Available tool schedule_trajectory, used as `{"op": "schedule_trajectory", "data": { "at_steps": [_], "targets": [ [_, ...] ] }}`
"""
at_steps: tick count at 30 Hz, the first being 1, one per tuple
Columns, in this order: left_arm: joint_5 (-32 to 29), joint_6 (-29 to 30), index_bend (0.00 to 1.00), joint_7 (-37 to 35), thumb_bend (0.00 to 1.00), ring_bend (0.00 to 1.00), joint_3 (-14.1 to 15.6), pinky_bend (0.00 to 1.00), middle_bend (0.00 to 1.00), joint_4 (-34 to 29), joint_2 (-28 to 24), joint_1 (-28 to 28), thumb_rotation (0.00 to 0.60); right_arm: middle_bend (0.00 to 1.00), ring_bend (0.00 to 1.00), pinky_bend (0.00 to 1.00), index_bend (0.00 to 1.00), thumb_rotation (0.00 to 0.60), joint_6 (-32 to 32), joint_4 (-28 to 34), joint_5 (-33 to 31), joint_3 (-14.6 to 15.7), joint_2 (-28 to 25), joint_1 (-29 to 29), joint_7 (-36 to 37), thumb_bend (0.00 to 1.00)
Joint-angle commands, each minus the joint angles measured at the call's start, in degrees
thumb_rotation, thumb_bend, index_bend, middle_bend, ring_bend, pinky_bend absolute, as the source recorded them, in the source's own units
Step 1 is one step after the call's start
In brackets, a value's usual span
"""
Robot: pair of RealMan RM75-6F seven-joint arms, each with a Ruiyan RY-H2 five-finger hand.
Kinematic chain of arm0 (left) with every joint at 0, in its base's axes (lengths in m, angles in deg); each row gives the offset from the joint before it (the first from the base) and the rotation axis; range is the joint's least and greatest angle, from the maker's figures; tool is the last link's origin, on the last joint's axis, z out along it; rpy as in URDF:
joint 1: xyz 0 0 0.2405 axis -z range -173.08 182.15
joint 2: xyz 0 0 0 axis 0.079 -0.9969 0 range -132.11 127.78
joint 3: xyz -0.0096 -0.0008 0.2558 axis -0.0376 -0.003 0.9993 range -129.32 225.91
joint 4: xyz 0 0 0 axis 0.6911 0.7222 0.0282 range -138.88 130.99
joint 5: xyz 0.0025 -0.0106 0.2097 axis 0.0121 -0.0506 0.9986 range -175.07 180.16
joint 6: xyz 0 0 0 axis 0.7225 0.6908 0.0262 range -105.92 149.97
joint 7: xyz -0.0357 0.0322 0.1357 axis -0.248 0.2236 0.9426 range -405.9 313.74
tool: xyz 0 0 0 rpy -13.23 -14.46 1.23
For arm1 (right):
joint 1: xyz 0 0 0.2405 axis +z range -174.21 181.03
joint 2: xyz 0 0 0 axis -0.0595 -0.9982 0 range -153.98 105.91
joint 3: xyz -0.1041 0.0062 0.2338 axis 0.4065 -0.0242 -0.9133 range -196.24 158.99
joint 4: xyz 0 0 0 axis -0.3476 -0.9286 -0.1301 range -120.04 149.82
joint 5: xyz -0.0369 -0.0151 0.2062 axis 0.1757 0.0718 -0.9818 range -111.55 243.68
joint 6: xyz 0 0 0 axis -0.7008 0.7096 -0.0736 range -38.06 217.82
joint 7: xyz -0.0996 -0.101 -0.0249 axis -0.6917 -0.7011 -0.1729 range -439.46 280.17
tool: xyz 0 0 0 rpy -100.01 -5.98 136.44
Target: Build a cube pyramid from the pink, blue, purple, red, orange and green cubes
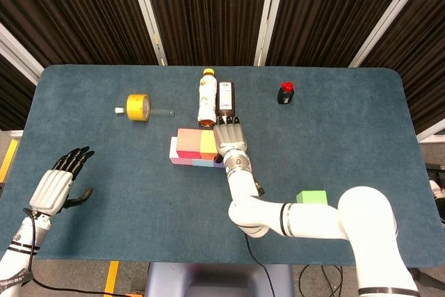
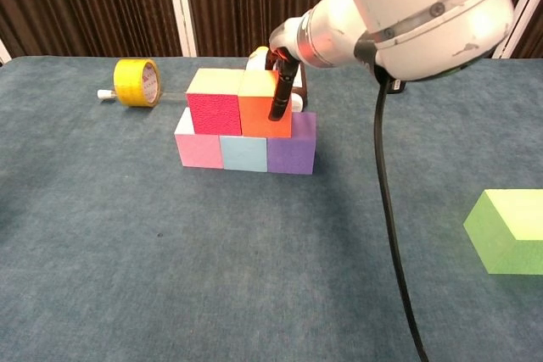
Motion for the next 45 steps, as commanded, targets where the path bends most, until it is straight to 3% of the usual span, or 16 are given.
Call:
{"op": "schedule_trajectory", "data": {
  "at_steps": [1, 8, 18, 27, 31, 34, 35, 37, 45],
  "targets": [
    [0.02, 0.0, 0.09, 0.05, 0.35, 0.0, -0.02, 0.14, 0.02, -0.04, -0.04, 0.01, 0.6, 0.14, 0.0, 0.12, 0.22, 0.6, 0.05, 0.43, 0.08, 0.06, -0.24, -0.24, -0.04, 0.32],
    [0.05, 0.06, 0.08, 0.58, 0.35, 0.0, -0.09, 0.14, 0.02, -0.48, -0.21, 0.05, 0.6, 0.13, 0.0, 0.11, 0.09, 0.6, -0.22, 2.32, 0.6, 0.13, -1.42, -1.26, 0.56, 0.32],
    [0.01, 0.15, 0.08, 1.28, 0.35, 0.0, -0.46, 0.14, 0.02, -1.39, -0.6, 0.27, 0.6, 0.1, 0.0, 0.11, 0.04, 0.6, -0.71, 9.54, 5.76, 1.2, -5.76, -4.49, 4.4, 0.32],
    [0.07, 0.15, 0.08, 2.96, 0.35, 0.0, -0.98, 0.14, 0.02, -3.01, -1.29, 0.78, 0.6, 0.09, 0.0, 0.11, 0.07, 0.6, 0.5, 27.83, 19.32, 5.47, -20.36, -15.94, 14.09, 0.32],
    [0.03, 0.13, 0.08, 3.38, 0.35, 0.0, -1.08, 0.14, 0.02, -3.3, -1.31, 0.87, 0.6, 0.1, 0.0, 0.12, 0.13, 0.6, -0.11, 30.4, 22.3, 6.53, -23.17, -18.52, 16.48, 0.32],
    [-0.05, 0.24, 0.09, 4.49, 0.35, 0.0, -1.31, 0.14, 0.02, -3.7, -1.17, 1.03, 0.6, 0.11, 0.0, 0.13, 0.18, 0.6, -1.67, 35.53, 30.02, 9.48, -29.9, -25.38, 22.61, 0.32],
    [-0.31, 0.07, 0.09, 5.46, 0.35, 0.0, -1.53, 0.14, 0.02, -4.19, -1.23, 1.2, 0.6, 0.11, 0.0, 0.13, 0.18, 0.6, -1.34, 38.57, 34.6, 12.68, -34.66, -30.6, 25.66, 0.32],
    [-1.11, -0.22, 0.09, 6.96, 0.35, 0.0, -1.88, 0.14, 0.02, -5.18, -1.25, 1.3, 0.6, 0.11, 0.0, 0.13, 0.19, 0.6, -2.94, 40.41, 44.74, 15.28, -39.62, -36.89, 32.06, 0.32],
    [-3.29, -0.09, 0.09, 10.84, 0.35, 0.0, -2.72, 0.14, 0.02, -7.75, -0.75, 1.09, 0.6, 0.11, 0.0, 0.13, 0.22, 0.6, -4.62, 34.95, 72.82, 23.36, -46.02, -51.66, 51.75, 0.32]
  ]
}}
